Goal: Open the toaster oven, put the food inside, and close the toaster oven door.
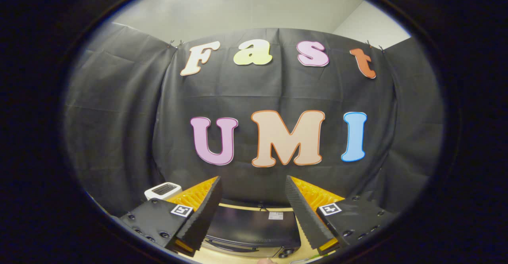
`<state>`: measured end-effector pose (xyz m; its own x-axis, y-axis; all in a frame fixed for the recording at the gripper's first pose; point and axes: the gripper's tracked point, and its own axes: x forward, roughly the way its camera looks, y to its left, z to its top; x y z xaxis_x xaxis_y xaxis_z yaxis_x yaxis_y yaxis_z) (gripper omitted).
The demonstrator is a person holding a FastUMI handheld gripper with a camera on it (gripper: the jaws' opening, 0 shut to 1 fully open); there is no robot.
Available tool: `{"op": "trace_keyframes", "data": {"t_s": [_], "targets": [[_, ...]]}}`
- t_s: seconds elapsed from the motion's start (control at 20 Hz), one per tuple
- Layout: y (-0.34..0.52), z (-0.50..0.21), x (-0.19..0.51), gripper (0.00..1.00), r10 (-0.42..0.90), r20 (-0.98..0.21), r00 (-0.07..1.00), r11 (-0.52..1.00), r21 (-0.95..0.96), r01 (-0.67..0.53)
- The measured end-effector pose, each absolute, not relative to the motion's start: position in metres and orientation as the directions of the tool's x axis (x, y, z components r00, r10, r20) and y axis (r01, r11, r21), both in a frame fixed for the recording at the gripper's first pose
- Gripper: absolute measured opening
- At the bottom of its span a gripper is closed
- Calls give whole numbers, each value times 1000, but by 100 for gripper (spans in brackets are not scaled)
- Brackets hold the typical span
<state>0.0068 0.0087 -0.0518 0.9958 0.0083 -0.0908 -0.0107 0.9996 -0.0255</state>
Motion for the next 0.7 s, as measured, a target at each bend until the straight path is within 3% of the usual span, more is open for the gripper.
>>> {"op": "trace_keyframes", "data": {"t_s": [0.7], "targets": [[16, -245, 21, 99, -9, -405, 914, 992, -117, -42]]}}
